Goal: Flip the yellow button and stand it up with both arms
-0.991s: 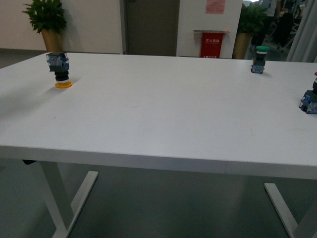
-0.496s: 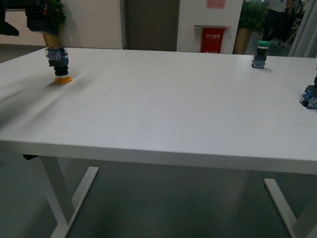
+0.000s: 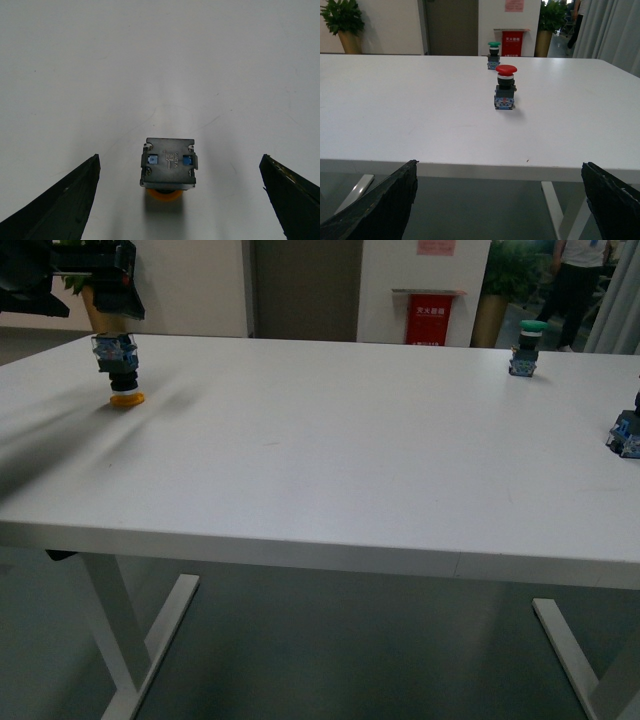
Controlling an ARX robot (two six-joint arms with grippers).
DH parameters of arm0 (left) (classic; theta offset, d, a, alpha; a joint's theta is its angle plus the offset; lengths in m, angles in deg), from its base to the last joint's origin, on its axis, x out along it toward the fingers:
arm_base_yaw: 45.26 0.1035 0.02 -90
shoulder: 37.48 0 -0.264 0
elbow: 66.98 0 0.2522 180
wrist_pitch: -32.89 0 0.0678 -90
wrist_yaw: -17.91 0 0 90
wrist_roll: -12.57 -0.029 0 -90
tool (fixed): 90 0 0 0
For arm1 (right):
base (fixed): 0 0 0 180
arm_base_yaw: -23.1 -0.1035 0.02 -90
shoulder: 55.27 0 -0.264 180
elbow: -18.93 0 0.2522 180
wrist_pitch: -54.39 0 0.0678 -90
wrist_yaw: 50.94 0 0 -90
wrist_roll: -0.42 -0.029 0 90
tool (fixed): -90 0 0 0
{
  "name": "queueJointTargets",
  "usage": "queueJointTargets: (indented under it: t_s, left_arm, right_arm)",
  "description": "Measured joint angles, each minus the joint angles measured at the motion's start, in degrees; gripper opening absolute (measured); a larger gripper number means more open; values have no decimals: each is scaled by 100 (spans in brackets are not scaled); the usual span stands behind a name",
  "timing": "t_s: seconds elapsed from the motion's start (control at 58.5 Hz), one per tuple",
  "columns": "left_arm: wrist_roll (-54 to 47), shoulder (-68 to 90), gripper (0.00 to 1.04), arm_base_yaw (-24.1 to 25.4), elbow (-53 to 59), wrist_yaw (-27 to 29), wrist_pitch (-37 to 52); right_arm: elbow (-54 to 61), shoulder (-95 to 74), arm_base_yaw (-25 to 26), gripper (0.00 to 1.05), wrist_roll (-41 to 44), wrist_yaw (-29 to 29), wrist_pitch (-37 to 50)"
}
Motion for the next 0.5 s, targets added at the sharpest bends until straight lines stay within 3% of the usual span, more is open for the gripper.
queueJointTargets:
  t_s: [0.496]
  left_arm:
    - [48,662,99,50,-549,-50,-136]
  right_arm:
    - [0,0,0,98,0,0,2]
